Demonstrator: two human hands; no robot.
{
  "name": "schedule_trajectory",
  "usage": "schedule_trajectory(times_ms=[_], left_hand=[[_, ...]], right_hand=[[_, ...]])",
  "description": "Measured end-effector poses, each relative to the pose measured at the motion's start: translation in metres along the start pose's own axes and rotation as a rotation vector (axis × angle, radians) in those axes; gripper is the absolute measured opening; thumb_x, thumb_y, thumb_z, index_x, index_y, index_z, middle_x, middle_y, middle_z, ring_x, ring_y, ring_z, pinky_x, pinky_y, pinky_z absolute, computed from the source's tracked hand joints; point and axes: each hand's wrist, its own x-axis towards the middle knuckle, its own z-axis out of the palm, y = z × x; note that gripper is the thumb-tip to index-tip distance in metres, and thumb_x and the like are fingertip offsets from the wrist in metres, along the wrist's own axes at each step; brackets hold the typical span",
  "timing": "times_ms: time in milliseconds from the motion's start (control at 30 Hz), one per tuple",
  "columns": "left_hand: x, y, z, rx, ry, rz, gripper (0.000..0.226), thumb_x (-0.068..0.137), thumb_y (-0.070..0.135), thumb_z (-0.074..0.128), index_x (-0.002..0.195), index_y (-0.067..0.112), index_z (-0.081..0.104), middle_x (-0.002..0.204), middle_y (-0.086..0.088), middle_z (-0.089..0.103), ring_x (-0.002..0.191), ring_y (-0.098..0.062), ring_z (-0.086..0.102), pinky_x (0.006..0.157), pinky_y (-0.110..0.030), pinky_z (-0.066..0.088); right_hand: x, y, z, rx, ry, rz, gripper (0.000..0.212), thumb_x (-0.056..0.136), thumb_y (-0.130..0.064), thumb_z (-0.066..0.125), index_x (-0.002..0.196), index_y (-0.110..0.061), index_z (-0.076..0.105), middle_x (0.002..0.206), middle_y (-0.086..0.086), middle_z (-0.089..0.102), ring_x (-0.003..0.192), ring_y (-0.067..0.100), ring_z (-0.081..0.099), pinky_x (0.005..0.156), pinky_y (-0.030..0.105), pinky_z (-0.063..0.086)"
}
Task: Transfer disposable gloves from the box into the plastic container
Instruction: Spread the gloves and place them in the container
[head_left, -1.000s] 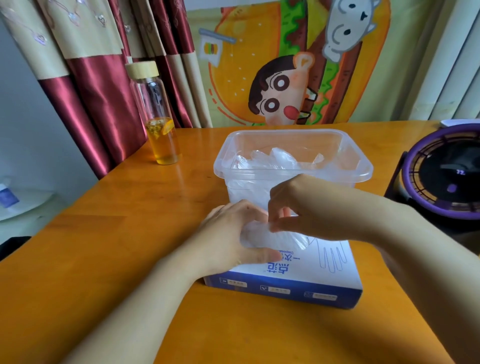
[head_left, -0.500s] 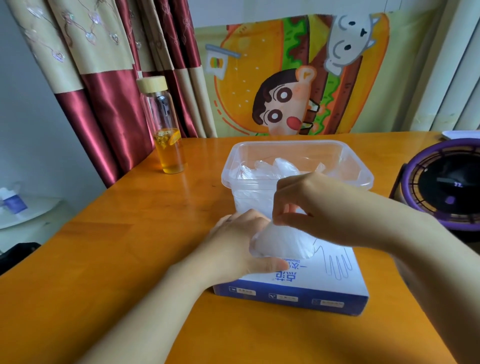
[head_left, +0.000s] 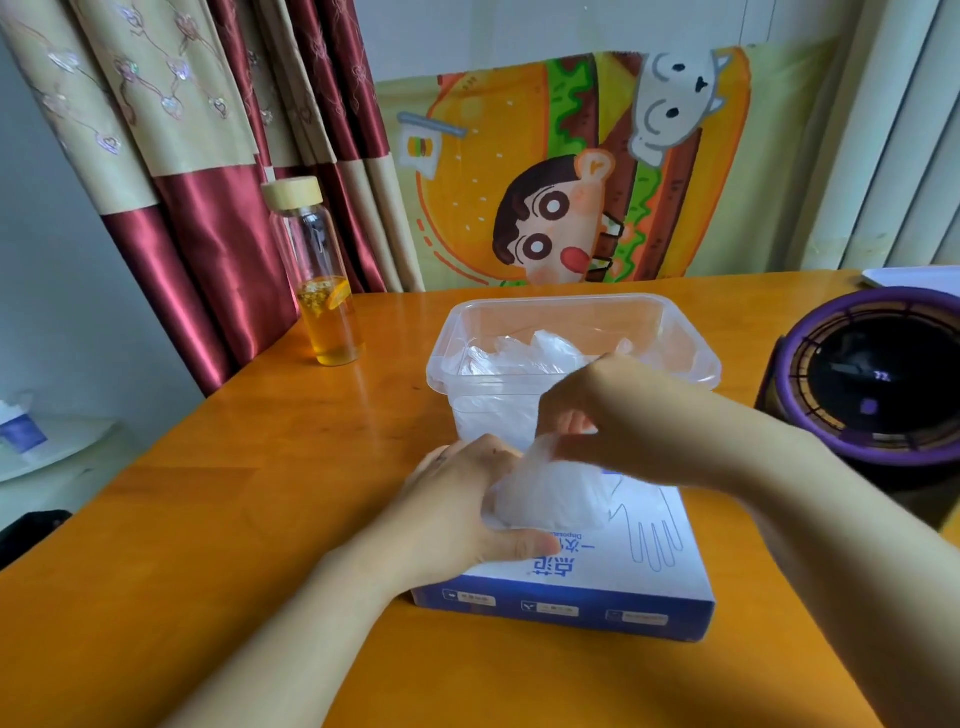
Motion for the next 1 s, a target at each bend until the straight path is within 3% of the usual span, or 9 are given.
schedule_trajectory(times_ms=[233, 367, 467, 600, 733, 867, 933, 1000], left_hand=[[0.003, 0.001, 0.0, 0.013, -0.012, 0.054, 0.052, 0.078, 0.068, 0.058, 0.122, 0.042, 0.045, 0.13, 0.017, 0.049, 0.114, -0.003, 0.047, 0.103, -0.032, 0.042], [0.003, -0.002, 0.003, 0.0, -0.002, 0.039, 0.056, 0.076, 0.07, 0.058, 0.124, 0.044, 0.043, 0.132, 0.017, 0.049, 0.118, -0.006, 0.047, 0.106, -0.036, 0.041], [0.002, -0.002, 0.002, 0.0, 0.006, 0.036, 0.05, 0.076, 0.069, 0.059, 0.118, 0.044, 0.045, 0.13, 0.019, 0.048, 0.116, -0.003, 0.045, 0.106, -0.03, 0.036], [0.001, -0.001, -0.001, 0.021, 0.012, 0.037, 0.049, 0.076, 0.068, 0.06, 0.115, 0.041, 0.048, 0.125, 0.019, 0.048, 0.111, -0.004, 0.042, 0.099, -0.025, 0.031], [0.001, -0.003, 0.0, 0.037, 0.003, 0.029, 0.053, 0.074, 0.072, 0.057, 0.117, 0.043, 0.048, 0.127, 0.02, 0.047, 0.115, -0.005, 0.042, 0.101, -0.027, 0.032], [0.002, -0.001, 0.001, 0.061, -0.012, 0.038, 0.047, 0.078, 0.069, 0.057, 0.115, 0.041, 0.05, 0.127, 0.018, 0.049, 0.112, -0.005, 0.046, 0.101, -0.029, 0.036], [0.001, 0.0, 0.0, 0.062, -0.008, 0.05, 0.046, 0.079, 0.068, 0.057, 0.116, 0.041, 0.049, 0.126, 0.018, 0.049, 0.111, -0.004, 0.046, 0.101, -0.028, 0.035], [0.001, 0.0, -0.001, 0.05, -0.012, 0.059, 0.046, 0.081, 0.066, 0.057, 0.117, 0.039, 0.05, 0.125, 0.017, 0.049, 0.109, -0.003, 0.044, 0.1, -0.028, 0.035]], right_hand=[[-0.001, 0.002, -0.009, 0.037, 0.275, -0.07, 0.015, 0.089, -0.02, 0.064, 0.099, -0.023, 0.075, 0.096, -0.013, 0.072, 0.085, 0.002, 0.065, 0.081, 0.018, 0.05], [0.002, 0.006, -0.005, 0.04, 0.336, -0.028, 0.01, 0.087, -0.024, 0.065, 0.092, -0.022, 0.074, 0.087, -0.014, 0.071, 0.077, 0.002, 0.064, 0.07, 0.017, 0.049], [0.002, 0.01, -0.007, 0.029, 0.337, -0.021, 0.015, 0.086, -0.034, 0.063, 0.085, -0.022, 0.073, 0.074, -0.015, 0.066, 0.065, 0.0, 0.058, 0.06, 0.018, 0.045], [-0.001, 0.016, -0.014, 0.033, 0.298, -0.002, 0.029, 0.085, -0.042, 0.057, 0.079, -0.018, 0.072, 0.069, -0.007, 0.067, 0.064, 0.009, 0.058, 0.062, 0.031, 0.048], [-0.001, 0.018, -0.024, -0.058, 0.242, 0.04, 0.045, 0.084, -0.053, 0.048, 0.071, -0.015, 0.069, 0.062, -0.004, 0.063, 0.06, 0.009, 0.053, 0.056, 0.02, 0.035], [-0.002, 0.007, -0.041, -0.026, 0.214, 0.044, 0.04, 0.086, -0.052, 0.051, 0.087, -0.018, 0.072, 0.081, -0.004, 0.07, 0.071, 0.007, 0.061, 0.066, 0.029, 0.05], [-0.011, 0.0, -0.05, 0.057, 0.217, 0.033, 0.035, 0.082, -0.052, 0.054, 0.104, -0.027, 0.068, 0.098, -0.012, 0.069, 0.086, -0.002, 0.061, 0.076, 0.017, 0.049], [-0.025, -0.001, -0.056, 0.068, 0.181, 0.007, 0.036, 0.082, -0.039, 0.066, 0.117, -0.036, 0.059, 0.111, -0.021, 0.062, 0.1, -0.01, 0.054, 0.089, 0.011, 0.042]])
